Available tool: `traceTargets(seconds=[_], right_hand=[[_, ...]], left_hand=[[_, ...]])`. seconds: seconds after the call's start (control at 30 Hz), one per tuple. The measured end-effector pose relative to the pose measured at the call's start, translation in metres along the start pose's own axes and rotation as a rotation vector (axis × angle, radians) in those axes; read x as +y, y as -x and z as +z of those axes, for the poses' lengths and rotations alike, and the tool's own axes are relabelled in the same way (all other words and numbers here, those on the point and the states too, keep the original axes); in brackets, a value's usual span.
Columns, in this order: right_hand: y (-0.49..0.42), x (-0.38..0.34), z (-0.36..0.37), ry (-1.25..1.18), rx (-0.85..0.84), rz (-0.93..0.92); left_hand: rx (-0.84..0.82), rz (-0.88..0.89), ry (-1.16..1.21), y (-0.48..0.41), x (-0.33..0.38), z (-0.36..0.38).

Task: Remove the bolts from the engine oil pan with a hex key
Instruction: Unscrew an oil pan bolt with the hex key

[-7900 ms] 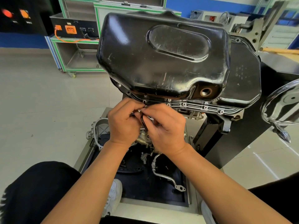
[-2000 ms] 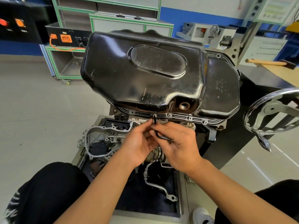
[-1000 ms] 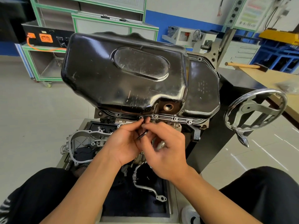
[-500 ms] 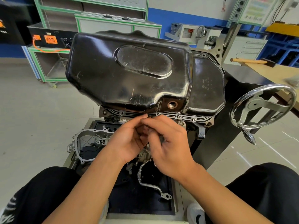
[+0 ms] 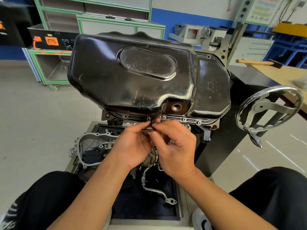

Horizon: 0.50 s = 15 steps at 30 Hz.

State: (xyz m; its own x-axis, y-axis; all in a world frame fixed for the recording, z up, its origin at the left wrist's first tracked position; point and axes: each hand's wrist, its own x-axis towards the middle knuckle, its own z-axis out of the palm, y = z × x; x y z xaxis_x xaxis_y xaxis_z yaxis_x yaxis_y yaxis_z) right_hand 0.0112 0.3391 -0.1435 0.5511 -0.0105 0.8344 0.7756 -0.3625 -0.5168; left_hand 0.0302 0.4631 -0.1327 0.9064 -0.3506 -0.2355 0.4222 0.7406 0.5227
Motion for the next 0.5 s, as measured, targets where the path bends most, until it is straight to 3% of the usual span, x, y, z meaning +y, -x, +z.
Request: traceTargets(seconds=[0.1,0.23,0.5], right_hand=[[-0.001,0.009,-0.004,0.100,-0.070,-0.171],[-0.002,0.017,-0.005,0.174,-0.110,-0.229],[-0.003,0.014,-0.002,0.011,0.002,0.048]], left_hand=[[0.041,-0.024,-0.146,-0.001,-0.003,-0.001],[0.043,-0.018,-0.240,-0.003,-0.004,-0.003],[-0.099,-0.064,-0.007,-0.002,-0.008,-0.006]])
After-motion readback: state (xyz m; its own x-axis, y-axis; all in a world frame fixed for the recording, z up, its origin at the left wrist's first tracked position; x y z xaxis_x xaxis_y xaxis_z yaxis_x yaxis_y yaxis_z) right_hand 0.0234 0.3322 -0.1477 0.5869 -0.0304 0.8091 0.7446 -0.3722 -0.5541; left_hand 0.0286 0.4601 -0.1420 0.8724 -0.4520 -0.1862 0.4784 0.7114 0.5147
